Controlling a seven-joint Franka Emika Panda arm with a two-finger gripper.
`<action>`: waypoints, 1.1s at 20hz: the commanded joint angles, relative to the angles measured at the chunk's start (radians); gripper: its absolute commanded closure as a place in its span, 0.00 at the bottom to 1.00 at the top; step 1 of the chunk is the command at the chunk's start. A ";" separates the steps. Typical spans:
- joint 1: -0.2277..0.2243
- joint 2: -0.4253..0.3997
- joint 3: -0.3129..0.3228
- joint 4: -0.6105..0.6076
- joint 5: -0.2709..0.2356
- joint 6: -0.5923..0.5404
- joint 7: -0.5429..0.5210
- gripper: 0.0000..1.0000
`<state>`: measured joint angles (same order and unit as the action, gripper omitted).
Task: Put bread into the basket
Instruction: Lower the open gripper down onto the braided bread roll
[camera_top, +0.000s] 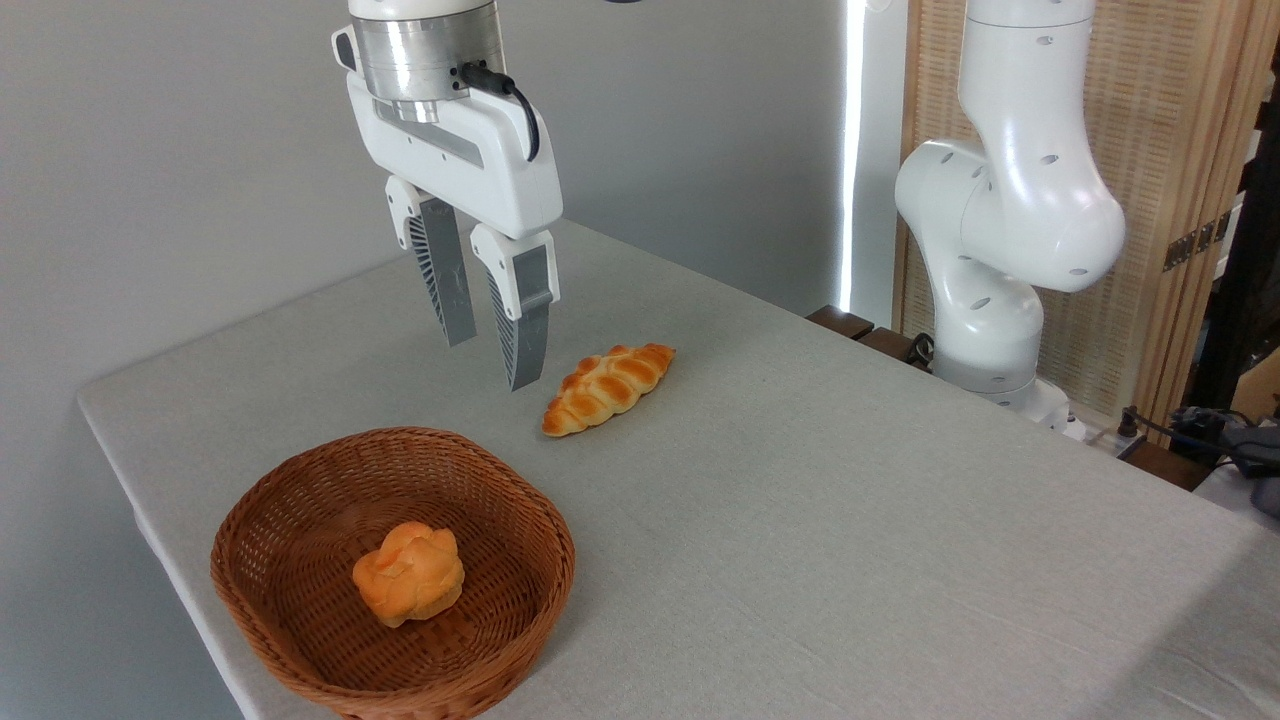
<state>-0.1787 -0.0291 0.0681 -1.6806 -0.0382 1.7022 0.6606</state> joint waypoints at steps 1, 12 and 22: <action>-0.004 0.000 0.001 0.012 -0.008 -0.035 -0.021 0.00; -0.031 -0.029 -0.002 -0.053 -0.009 -0.062 -0.018 0.00; -0.157 -0.155 -0.002 -0.320 -0.011 0.037 -0.212 0.00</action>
<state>-0.2843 -0.1245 0.0595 -1.8947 -0.0385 1.7019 0.5477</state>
